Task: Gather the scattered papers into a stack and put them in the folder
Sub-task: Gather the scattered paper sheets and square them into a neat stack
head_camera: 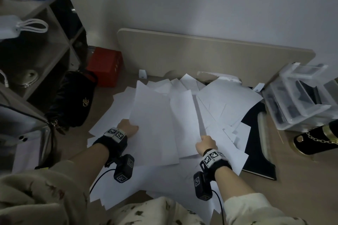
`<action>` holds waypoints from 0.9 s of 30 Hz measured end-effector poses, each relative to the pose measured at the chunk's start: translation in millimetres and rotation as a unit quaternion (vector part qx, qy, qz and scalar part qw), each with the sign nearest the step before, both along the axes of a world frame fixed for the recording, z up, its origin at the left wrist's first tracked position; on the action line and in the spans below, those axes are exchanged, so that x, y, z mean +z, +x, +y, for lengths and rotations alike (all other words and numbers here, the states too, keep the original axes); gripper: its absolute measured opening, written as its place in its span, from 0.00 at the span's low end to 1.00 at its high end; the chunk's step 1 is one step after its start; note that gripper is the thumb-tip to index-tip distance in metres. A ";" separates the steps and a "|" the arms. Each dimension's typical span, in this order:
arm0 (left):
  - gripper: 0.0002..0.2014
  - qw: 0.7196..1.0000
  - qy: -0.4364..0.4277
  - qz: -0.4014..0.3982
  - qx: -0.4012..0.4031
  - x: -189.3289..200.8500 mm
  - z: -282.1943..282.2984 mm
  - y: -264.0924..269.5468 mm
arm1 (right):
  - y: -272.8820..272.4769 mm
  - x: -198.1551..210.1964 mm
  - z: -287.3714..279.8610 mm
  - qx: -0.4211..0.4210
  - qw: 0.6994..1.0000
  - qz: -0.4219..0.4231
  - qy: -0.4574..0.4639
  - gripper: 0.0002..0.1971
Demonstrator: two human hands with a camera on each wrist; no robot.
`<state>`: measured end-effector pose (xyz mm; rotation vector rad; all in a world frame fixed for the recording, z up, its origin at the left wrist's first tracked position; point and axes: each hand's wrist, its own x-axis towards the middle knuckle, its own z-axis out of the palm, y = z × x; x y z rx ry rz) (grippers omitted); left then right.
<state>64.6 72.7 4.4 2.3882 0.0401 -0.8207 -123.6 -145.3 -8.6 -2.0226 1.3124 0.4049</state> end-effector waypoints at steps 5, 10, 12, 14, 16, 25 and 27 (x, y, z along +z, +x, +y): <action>0.19 0.997 -0.035 -0.019 0.070 4.7 14.3 -3.2 | -9.4 1.6 5.6 0.049 0.999 0.021 -0.003 0.09; 0.17 0.994 -0.048 -0.021 0.101 7.7 24.2 -1.9 | -3.6 2.8 11.7 0.065 0.998 0.017 -0.016 0.07; 0.16 0.993 -0.052 -0.021 0.101 8.7 23.6 -2.5 | 0.3 3.0 8.7 0.064 0.998 -0.001 -0.030 0.11; 0.16 0.993 -0.050 -0.020 0.103 9.3 22.2 -2.4 | 5.2 3.1 4.1 0.055 0.998 -0.016 -0.041 0.14; 0.11 0.994 -0.047 -0.020 0.100 12.1 20.3 -2.3 | 11.5 1.8 -2.1 0.043 0.998 -0.033 -0.044 0.17; 0.17 0.993 -0.069 -0.008 0.097 13.1 2.0 10.1 | 50.0 1.9 -40.0 0.050 0.994 -0.035 -0.093 0.21; 0.16 0.993 -0.072 -0.008 0.090 12.2 -4.9 13.3 | 55.7 0.9 -48.0 0.088 0.986 -0.029 -0.138 0.21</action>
